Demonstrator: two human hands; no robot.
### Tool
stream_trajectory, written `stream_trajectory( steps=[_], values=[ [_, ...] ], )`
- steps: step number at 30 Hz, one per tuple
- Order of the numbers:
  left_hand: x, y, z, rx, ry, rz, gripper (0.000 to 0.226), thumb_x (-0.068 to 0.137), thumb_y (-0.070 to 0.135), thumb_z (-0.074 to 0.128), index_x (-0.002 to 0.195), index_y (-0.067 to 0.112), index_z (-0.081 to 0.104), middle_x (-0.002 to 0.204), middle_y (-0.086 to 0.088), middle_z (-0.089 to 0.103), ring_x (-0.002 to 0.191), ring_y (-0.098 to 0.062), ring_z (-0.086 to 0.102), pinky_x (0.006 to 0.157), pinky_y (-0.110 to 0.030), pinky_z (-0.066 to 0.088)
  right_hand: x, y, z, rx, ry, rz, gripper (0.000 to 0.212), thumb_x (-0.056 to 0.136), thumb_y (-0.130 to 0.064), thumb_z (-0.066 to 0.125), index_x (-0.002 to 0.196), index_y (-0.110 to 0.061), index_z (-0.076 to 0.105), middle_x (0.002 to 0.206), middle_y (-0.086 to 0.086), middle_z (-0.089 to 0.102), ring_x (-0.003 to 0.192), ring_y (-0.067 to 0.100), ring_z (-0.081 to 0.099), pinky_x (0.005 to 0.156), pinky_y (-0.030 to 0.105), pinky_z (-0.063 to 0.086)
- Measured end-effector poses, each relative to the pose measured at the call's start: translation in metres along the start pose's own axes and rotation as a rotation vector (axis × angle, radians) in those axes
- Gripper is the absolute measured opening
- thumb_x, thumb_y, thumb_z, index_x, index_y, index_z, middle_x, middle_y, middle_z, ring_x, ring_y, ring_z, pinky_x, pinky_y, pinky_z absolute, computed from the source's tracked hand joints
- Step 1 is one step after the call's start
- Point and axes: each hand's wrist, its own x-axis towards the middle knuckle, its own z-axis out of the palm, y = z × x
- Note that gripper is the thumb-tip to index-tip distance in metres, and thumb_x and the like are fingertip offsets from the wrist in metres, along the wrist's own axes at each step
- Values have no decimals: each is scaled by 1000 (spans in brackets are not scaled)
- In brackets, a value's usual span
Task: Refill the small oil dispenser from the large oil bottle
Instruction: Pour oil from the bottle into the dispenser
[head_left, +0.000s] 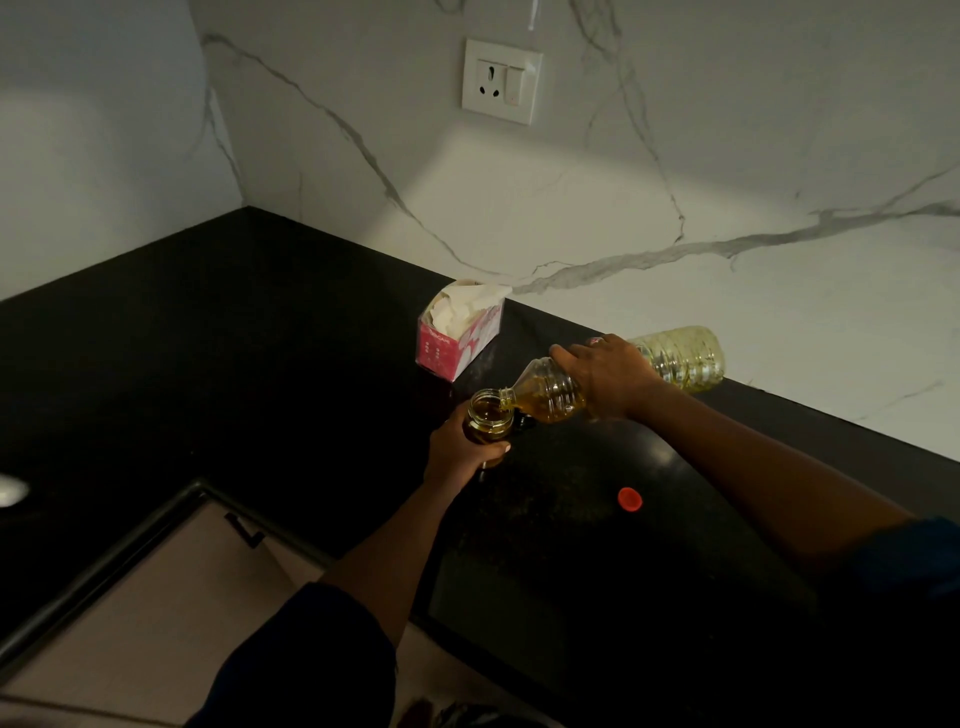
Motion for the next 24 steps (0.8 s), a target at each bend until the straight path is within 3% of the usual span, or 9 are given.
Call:
stream_trajectory(
  steps=[10,24],
  values=[
    [-2,1,-1,-9,8,-4,72,66,17,81,130,20,47,127,-1,56,122,-17,48,90,-21,34,1,1,0,-17,7,-9,96,68,-44,77,141,-14,21,131,8,52,116,27,52,98,39,41],
    [-4,2,-1,-9,8,8,72,67,16,80,131,19,46,129,-2,55,124,-18,47,94,-23,34,3,1,0,-8,-5,-8,98,66,-42,78,141,-15,21,131,8,51,118,27,51,100,40,40]
  ],
)
